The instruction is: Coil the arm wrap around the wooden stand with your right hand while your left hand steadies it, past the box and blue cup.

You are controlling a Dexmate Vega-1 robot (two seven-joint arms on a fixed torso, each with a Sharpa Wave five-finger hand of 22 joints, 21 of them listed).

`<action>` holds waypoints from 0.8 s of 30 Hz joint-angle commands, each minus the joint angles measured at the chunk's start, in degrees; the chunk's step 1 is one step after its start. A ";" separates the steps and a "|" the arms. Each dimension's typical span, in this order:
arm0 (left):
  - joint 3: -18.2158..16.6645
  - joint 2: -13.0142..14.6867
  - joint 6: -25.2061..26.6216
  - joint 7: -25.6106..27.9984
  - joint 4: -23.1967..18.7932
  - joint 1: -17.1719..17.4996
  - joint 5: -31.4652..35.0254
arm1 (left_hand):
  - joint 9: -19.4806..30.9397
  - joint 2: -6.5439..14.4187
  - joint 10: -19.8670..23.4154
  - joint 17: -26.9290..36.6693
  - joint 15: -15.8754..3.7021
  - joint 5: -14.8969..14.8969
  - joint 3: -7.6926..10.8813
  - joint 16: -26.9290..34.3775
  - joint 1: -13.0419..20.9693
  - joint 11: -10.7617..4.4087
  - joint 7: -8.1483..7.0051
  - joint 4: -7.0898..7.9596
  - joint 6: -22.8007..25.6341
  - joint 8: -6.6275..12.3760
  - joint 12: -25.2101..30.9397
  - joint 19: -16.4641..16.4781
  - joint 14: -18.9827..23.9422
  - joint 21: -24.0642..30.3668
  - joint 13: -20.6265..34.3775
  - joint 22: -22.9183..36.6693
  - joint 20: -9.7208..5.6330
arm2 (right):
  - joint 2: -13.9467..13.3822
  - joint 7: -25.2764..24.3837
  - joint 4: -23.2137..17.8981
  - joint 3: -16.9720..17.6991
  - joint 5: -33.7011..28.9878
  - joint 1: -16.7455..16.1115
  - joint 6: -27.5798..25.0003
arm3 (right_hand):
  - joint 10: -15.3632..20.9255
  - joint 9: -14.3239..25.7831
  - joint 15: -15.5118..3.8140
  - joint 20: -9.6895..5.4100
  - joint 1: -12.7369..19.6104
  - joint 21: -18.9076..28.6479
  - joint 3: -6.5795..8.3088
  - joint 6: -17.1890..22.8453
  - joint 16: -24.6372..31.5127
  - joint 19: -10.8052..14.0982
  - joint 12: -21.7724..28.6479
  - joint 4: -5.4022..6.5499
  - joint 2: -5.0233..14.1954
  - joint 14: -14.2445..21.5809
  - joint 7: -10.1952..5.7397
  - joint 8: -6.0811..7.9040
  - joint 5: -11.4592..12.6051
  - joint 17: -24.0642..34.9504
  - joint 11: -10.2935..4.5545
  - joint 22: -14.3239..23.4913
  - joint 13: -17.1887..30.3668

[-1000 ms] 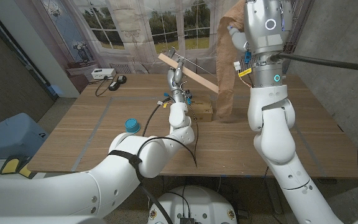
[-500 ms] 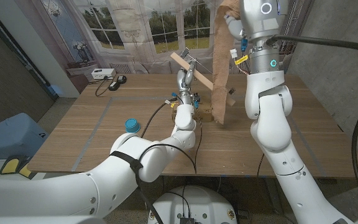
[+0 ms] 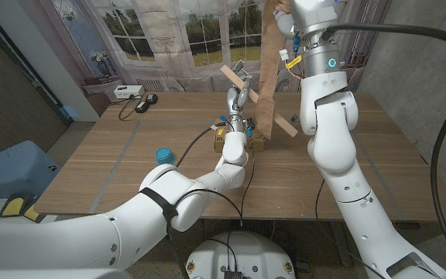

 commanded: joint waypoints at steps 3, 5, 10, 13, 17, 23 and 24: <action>-11.24 -2.88 -5.44 -23.69 0.29 1.51 -8.43 | 0.88 1.02 0.80 0.15 0.04 -0.29 6.01 0.10 -1.03 0.04 0.66 5.47 0.12 1.16 8.73 -0.13 -0.08 0.28 7.50 0.07 -5.70 | 0.41 2.47 -0.22 1.67 -0.30 1.80 -1.15 | 25.28 0.31 -3.63 -4.76 17.48 0.64 -0.21 20.89 -0.44 -0.73 1.17 0.19 17.53 0.49 -11.46 0.09 0.27 0.35 -14.81 -0.13 1.39; -14.53 -3.82 -5.86 -28.47 0.36 1.73 -9.67 | 1.11 1.02 0.93 0.15 0.05 -0.26 6.08 0.09 -1.05 -0.01 0.69 5.44 0.03 1.34 8.76 -0.11 -0.09 0.30 7.50 0.02 -5.69 | 0.66 3.00 -0.24 1.97 -0.90 2.02 -1.57 | 25.35 0.31 -3.64 -4.77 17.49 0.81 -0.23 20.91 -0.50 -0.75 1.11 0.19 17.54 0.50 -11.45 0.05 0.27 0.35 -14.87 -0.22 1.34; -22.08 -5.65 -6.17 -38.31 0.50 2.00 -10.81 | 1.75 1.00 1.29 0.14 0.07 -0.17 6.26 0.07 -1.12 0.54 0.80 5.39 -0.15 1.88 8.89 -0.14 -0.10 0.47 7.53 0.09 -5.54 | 1.29 4.26 -0.37 2.82 -2.03 2.68 -2.40 | 25.24 0.35 -3.64 -4.80 17.52 1.04 -0.29 20.93 -0.60 -0.96 1.05 0.20 17.56 0.52 -11.44 -0.01 0.28 0.36 -14.83 -0.37 1.48; -25.77 -6.47 -7.02 -42.51 0.44 2.25 -10.51 | 2.37 1.01 1.73 0.13 0.08 -0.11 6.41 0.10 -1.19 0.84 1.12 5.37 -0.24 2.41 9.02 -0.02 0.02 0.60 7.59 0.06 -5.34 | 1.90 5.23 -0.22 3.37 -3.56 3.52 -3.08 | 25.31 0.33 -3.64 -4.82 17.56 1.25 -0.32 21.00 -0.67 -1.02 0.99 0.18 17.57 0.54 -11.49 -0.06 0.29 0.37 -14.88 -0.49 1.46; -30.32 -7.69 -7.75 -46.98 0.41 2.32 -10.35 | 2.75 1.01 2.05 0.13 0.08 -0.06 6.53 0.20 -1.26 0.79 1.19 5.36 -0.35 2.78 9.11 -0.05 0.28 0.75 7.64 0.19 -5.29 | 2.73 6.25 0.15 4.03 -5.09 4.60 -3.83 | 25.27 0.40 -3.64 -4.84 17.59 1.48 -0.37 20.92 -0.76 -1.18 0.93 0.18 17.56 0.55 -11.51 -0.13 0.30 0.37 -14.95 -0.63 1.54; -36.38 -9.42 -7.58 -53.49 0.33 2.12 -11.02 | 3.05 1.00 2.36 0.15 0.08 -0.03 6.65 0.30 -1.36 0.69 1.05 5.36 -0.39 3.16 9.19 0.14 0.54 0.75 7.70 -0.03 -5.20 | 4.16 7.38 0.66 5.13 -5.68 6.11 -4.94 | 25.20 0.47 -3.65 -4.88 17.61 1.90 -0.47 20.95 -0.91 -1.32 0.90 0.20 17.58 0.57 -11.41 -0.22 0.31 0.38 -14.90 -0.85 1.77; -37.43 -9.77 -7.19 -54.77 0.31 2.02 -11.54 | 3.02 1.00 2.34 0.15 0.08 -0.03 6.66 0.31 -1.37 0.70 1.11 5.36 -0.32 3.19 9.18 0.13 0.57 0.75 7.70 -0.02 -5.18 | 4.32 7.60 0.73 5.32 -5.60 6.29 -5.04 | 25.21 0.46 -3.64 -4.90 17.60 1.97 -0.49 20.93 -0.94 -1.43 0.87 0.21 17.58 0.57 -11.49 -0.26 0.31 0.38 -14.94 -0.90 1.78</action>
